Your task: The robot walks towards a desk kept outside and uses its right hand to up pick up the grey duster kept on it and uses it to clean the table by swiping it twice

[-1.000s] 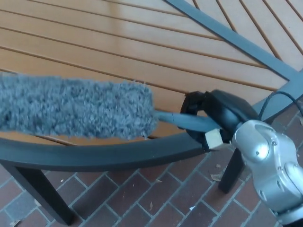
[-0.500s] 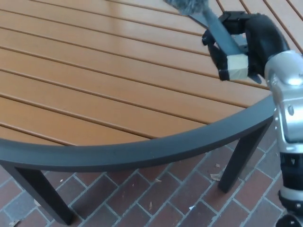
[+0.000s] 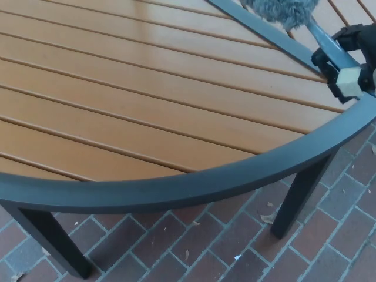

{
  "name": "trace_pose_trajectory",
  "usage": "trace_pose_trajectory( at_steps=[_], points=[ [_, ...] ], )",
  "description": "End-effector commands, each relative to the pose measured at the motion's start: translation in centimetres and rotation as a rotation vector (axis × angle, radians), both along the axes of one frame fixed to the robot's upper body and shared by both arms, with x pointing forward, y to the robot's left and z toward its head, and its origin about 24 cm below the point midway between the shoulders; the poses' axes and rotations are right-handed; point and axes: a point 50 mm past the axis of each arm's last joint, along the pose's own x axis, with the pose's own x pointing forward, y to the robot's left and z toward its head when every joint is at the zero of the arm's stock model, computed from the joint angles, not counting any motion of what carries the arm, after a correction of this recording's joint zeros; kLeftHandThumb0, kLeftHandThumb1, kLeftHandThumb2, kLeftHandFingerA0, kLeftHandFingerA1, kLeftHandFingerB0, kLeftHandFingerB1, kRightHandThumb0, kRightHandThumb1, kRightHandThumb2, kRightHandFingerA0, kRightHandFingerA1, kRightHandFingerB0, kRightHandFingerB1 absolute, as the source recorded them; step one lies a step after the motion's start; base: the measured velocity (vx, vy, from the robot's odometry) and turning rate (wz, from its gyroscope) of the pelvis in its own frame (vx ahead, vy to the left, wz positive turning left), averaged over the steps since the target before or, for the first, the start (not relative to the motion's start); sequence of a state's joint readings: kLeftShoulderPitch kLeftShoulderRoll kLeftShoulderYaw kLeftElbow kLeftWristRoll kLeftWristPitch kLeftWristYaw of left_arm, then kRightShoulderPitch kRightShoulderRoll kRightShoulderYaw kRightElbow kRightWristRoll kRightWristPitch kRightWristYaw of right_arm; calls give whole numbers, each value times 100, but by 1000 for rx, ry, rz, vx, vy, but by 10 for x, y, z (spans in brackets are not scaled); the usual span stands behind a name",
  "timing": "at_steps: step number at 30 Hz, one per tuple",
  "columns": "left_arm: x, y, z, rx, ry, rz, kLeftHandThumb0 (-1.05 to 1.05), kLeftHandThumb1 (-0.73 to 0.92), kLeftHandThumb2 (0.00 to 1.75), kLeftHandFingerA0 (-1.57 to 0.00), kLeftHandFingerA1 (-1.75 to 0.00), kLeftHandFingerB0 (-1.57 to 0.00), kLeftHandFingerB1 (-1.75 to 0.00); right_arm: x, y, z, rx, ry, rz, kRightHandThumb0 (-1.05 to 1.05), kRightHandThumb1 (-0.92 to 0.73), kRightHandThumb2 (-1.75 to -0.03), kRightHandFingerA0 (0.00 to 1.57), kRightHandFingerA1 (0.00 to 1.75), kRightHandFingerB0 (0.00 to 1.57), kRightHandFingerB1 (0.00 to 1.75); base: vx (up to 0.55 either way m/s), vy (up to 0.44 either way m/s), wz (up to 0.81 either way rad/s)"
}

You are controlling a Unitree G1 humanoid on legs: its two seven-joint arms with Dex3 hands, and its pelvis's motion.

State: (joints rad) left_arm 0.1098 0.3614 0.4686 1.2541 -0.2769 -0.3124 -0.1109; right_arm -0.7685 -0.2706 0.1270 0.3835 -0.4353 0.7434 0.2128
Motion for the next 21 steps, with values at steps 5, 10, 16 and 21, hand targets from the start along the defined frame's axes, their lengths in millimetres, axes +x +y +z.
trace_pose_trajectory(
  at_steps=[5, 10, 16, 21],
  points=[
    [0, 6, 6, 51, -2, -22, 4, 68, 77, -78, -57, -76, -56, -6, -11, -34, -865, -50, 344, -34, -75, -77, 90, 165, 80, 95, 0, 0, 0],
    [0, 6, 5, 38, -5, -7, 2, 67, 80, -82, -55, -77, -54, -13, -4, -60, -991, 19, 430, -36, -80, -73, 91, 174, 79, 131, 0, 0, 0],
    [1, 5, 4, 33, 0, -7, 2, 68, 78, -84, -56, -78, -54, -17, 7, -82, -928, 101, 409, -36, -77, -70, 87, 172, 78, 114, 0, 0, 0],
    [1, 4, 4, 20, -12, -2, 5, 69, 76, -79, -58, -76, -57, -23, 13, -98, -932, 119, 438, -34, -79, -73, 91, 171, 81, 120, 0, 0, 0]
  ],
)
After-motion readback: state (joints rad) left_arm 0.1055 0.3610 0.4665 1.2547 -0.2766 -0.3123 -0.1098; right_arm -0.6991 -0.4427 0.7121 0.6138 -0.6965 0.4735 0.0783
